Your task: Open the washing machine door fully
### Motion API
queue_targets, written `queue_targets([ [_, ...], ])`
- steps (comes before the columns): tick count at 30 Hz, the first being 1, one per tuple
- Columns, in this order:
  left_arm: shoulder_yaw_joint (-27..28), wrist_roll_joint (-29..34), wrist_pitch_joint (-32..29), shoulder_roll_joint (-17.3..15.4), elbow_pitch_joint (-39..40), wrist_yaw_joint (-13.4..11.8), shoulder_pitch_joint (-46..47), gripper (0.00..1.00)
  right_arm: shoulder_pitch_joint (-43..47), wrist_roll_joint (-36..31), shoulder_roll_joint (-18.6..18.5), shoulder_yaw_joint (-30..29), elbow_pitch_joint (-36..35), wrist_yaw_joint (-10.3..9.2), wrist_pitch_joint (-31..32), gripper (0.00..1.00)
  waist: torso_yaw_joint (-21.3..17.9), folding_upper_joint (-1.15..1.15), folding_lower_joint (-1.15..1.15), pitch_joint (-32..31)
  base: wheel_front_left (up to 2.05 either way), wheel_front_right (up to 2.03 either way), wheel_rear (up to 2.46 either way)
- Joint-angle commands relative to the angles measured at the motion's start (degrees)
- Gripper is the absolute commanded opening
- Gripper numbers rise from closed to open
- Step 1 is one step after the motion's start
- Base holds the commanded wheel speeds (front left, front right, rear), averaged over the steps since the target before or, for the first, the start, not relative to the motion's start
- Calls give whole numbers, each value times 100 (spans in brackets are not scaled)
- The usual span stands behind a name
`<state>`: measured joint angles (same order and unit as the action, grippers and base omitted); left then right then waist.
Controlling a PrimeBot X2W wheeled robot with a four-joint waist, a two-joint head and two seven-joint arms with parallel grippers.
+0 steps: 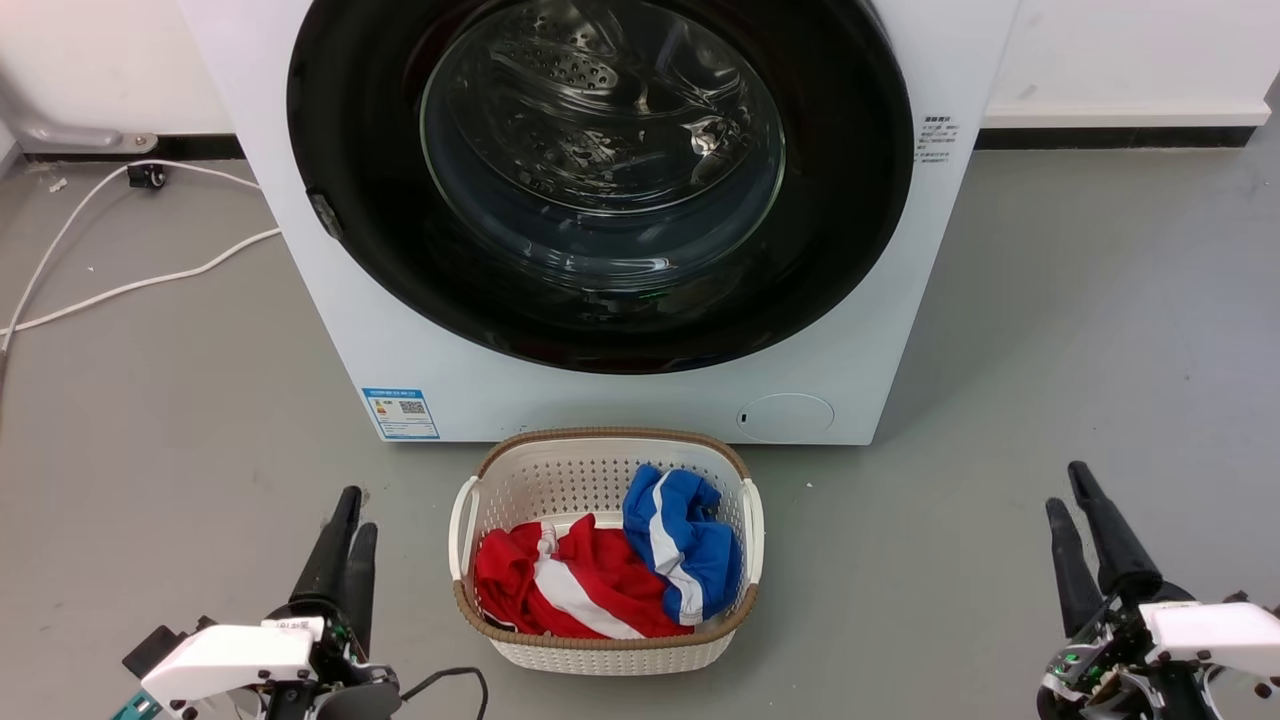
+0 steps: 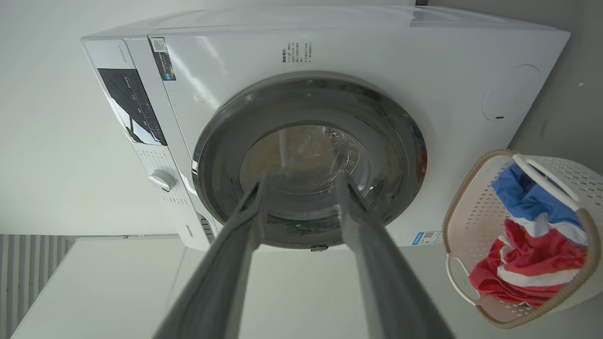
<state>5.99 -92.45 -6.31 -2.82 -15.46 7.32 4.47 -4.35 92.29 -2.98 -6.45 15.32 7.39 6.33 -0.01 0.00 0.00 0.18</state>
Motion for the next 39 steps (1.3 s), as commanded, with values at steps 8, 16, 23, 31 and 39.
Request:
queue_targets([
  [8,-214,152,258,-47,332,6,119,100,41,-103,-2,105,-406,2,-275,100,2,0,0,9,0,0,0],
  [16,-348,1107,492,-126,451,8,179,100,55,-971,-16,159,-638,4,-487,100,17,0,0,24,0,0,0],
  [23,-390,2149,662,-121,583,9,172,100,105,-2315,-94,200,-756,4,-656,100,45,0,0,25,0,0,0],
  [31,-543,3267,839,-184,646,11,173,100,185,-3675,-55,249,-820,6,-773,100,60,0,0,21,0,0,0],
  [39,-636,4130,1004,-219,602,12,197,100,243,-4607,-16,289,-961,6,-854,100,63,0,0,27,0,0,0],
])
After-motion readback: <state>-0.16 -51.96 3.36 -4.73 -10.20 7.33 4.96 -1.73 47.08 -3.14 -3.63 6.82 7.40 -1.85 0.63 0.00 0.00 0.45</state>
